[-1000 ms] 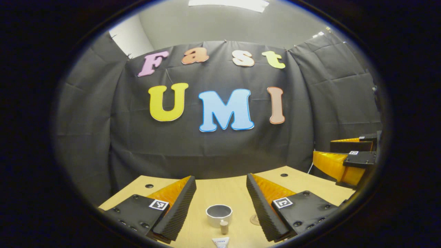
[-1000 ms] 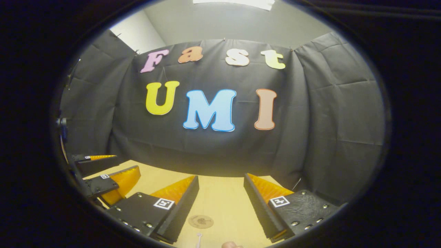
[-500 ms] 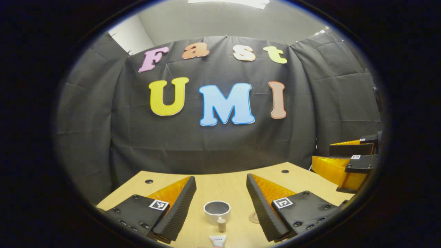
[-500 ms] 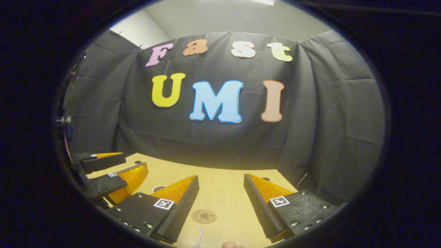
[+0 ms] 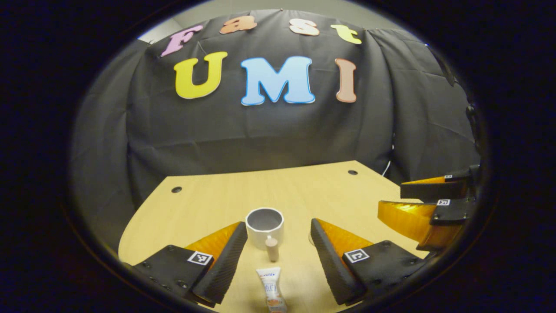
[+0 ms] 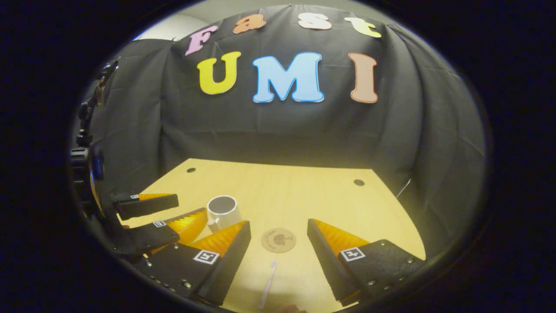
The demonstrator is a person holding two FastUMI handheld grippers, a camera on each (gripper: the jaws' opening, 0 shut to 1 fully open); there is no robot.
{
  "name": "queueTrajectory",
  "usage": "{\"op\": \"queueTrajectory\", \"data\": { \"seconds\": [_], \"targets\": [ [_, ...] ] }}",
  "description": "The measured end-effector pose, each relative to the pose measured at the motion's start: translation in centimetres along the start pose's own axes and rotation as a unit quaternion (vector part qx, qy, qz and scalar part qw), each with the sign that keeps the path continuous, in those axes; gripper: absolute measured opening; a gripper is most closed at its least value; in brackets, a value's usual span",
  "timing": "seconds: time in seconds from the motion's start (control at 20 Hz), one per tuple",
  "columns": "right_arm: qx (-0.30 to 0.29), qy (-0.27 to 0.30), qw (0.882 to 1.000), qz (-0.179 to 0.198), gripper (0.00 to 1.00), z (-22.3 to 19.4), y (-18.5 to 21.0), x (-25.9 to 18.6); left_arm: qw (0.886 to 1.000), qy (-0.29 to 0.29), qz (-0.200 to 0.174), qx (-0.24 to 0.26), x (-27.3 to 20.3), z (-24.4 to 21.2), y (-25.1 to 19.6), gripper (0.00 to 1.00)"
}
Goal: Put the toothbrush and toothpaste on the desktop into the cup, then pick up the cup and place it on the coaster on the desktop.
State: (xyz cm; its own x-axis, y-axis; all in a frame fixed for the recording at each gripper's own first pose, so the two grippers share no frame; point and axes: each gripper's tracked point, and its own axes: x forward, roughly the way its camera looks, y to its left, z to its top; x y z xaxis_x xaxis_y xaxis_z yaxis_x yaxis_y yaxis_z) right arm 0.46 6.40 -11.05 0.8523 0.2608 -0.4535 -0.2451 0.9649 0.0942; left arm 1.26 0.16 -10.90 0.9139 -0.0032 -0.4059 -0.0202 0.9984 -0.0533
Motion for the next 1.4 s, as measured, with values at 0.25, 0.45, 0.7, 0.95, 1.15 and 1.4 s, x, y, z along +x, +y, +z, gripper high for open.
{"op": "queueTrajectory", "data": {
  "seconds": [0.25,0.45,0.7,0.95,1.15,1.4],
  "targets": [
    [0.017,0.065,0.998,0.015,0.86,-2.5,0.9,1.0,0.998,0.06,-0.004,-0.004,0.4,-3.1,0.0,0.94],
    [0.024,0.103,0.994,0.015,0.86,-4.4,0.8,1.1,0.994,0.107,-0.002,-0.027,0.7,-5.7,0.2,0.94],
    [0.036,0.156,0.987,0.022,0.86,-7.1,1.1,0.9,0.984,0.169,0.0,-0.063,0.6,-8.3,0.1,0.95],
    [0.036,0.23,0.972,0.024,0.86,-10.5,1.6,0.9,0.969,0.236,0.007,-0.076,0.2,-11.7,0.7,0.95],
    [0.027,0.281,0.959,0.02,0.87,-12.7,1.9,0.9,0.95,0.303,0.009,-0.078,-0.4,-14.6,1.0,0.96],
    [0.021,0.344,0.939,0.012,0.86,-15.6,2.0,0.9,0.928,0.363,0.002,-0.089,-0.8,-17.2,1.1,0.96]
  ]
}}
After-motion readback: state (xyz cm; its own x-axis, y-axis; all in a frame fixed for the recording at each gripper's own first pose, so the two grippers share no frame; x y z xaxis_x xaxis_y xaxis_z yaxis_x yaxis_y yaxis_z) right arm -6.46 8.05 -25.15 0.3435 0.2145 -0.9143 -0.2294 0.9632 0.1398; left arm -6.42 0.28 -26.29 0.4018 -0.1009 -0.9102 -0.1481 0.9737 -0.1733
